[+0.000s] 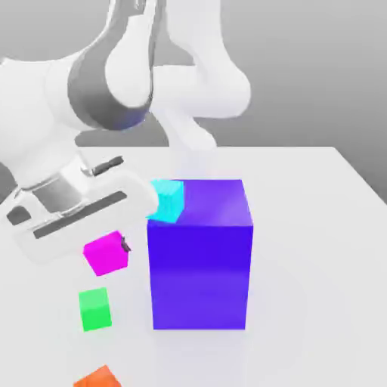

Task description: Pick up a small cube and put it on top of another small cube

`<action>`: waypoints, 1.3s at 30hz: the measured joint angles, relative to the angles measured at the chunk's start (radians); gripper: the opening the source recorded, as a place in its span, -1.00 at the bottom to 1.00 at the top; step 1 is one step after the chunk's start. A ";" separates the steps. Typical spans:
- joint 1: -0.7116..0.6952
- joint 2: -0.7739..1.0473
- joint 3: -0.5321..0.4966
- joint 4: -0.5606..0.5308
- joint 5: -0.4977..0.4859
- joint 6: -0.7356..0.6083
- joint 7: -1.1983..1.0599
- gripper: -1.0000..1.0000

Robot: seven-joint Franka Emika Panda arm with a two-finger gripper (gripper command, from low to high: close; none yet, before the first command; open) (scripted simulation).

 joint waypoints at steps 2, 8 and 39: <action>0.002 0.007 0.003 -0.011 -0.023 -0.010 -0.067 -1.00; 0.003 0.006 0.003 -0.058 -0.117 0.022 -0.236 -1.00; 0.070 0.059 0.069 -0.295 -0.321 0.679 -0.750 -1.00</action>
